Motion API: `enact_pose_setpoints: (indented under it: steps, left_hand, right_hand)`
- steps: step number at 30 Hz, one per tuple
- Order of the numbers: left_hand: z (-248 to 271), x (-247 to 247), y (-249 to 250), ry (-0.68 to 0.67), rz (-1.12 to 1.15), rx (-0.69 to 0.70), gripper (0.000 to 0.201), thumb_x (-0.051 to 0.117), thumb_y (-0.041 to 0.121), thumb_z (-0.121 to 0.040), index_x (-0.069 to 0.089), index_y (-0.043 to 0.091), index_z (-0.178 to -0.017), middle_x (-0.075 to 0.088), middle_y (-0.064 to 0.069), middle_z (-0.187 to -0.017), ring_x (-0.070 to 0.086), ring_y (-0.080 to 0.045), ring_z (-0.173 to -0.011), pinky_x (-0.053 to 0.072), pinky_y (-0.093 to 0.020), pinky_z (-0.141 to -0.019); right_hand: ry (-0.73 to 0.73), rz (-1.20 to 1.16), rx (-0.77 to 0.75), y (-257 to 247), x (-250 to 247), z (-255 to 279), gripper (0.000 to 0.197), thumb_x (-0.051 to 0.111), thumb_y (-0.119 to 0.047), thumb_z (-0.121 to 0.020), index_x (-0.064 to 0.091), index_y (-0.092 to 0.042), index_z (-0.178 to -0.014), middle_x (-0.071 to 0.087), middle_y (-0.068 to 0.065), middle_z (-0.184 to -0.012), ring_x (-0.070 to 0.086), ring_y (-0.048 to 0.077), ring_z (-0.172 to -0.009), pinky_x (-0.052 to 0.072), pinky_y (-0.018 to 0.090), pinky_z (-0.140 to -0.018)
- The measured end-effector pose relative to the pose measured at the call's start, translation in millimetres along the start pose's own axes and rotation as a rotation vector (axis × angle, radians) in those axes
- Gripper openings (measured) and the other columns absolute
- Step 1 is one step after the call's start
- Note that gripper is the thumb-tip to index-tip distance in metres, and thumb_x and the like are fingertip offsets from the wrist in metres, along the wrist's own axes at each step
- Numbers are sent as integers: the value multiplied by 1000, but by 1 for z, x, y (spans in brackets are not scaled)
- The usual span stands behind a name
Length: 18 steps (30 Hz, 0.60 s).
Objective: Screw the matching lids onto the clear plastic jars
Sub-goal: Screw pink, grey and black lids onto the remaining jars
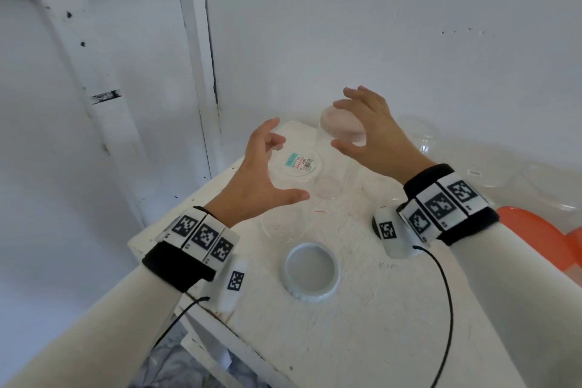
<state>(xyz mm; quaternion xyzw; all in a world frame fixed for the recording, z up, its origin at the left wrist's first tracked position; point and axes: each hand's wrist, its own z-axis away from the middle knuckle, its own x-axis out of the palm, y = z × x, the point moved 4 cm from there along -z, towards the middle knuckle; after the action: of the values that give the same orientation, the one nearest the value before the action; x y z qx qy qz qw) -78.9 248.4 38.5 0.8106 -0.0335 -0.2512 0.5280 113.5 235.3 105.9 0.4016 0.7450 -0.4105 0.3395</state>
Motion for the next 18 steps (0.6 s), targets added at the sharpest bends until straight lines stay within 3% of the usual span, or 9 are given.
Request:
enact_pose_setpoints:
  steps: [3, 6, 11, 15, 18]
  left_hand:
    - [3, -1, -9, -12, 39, -73, 104, 86, 18, -57, 20, 20, -137, 39, 6, -131, 40, -10, -126, 35, -34, -109]
    - [3, -3, -14, -9, 67, -99, 93, 88, 17, -57, 33, 17, -132, 46, 6, -129, 47, -10, -120, 39, -31, -105]
    - [6, 1, -27, -56, 103, -155, 87, 89, 25, -55, 40, 21, -126, 51, 10, -125, 48, -5, -118, 43, -23, -95]
    - [12, 2, -35, -66, 140, -245, 78, 86, 16, -59, 46, 18, -125, 55, 6, -126, 51, -7, -118, 44, -27, -93]
    - [12, 5, -30, -67, 130, -225, 70, 86, 12, -58, 51, 17, -118, 57, 5, -124, 53, -7, -116, 44, -24, -92]
  right_hand:
    - [-37, -71, -77, -25, 1, 7, 52, 70, -21, -82, 50, -11, -128, 44, 4, -137, 36, 13, -127, 25, 25, -107]
    - [-211, -132, -91, -45, 12, 11, 57, 71, -25, -81, 47, -12, -131, 47, 1, -132, 38, 4, -115, 26, 14, -99]
    - [-408, -79, -108, -56, 32, 12, 70, 72, -32, -80, 38, -17, -138, 39, -2, -140, 34, 6, -126, 24, 13, -97]
    - [-476, -14, -76, -56, 38, 11, 77, 73, -35, -77, 33, -24, -142, 37, 0, -143, 34, 18, -130, 31, 33, -108]
    - [-508, 4, -46, -59, 29, 15, 83, 75, -32, -75, 28, -32, -144, 35, 0, -142, 32, 22, -128, 31, 36, -107]
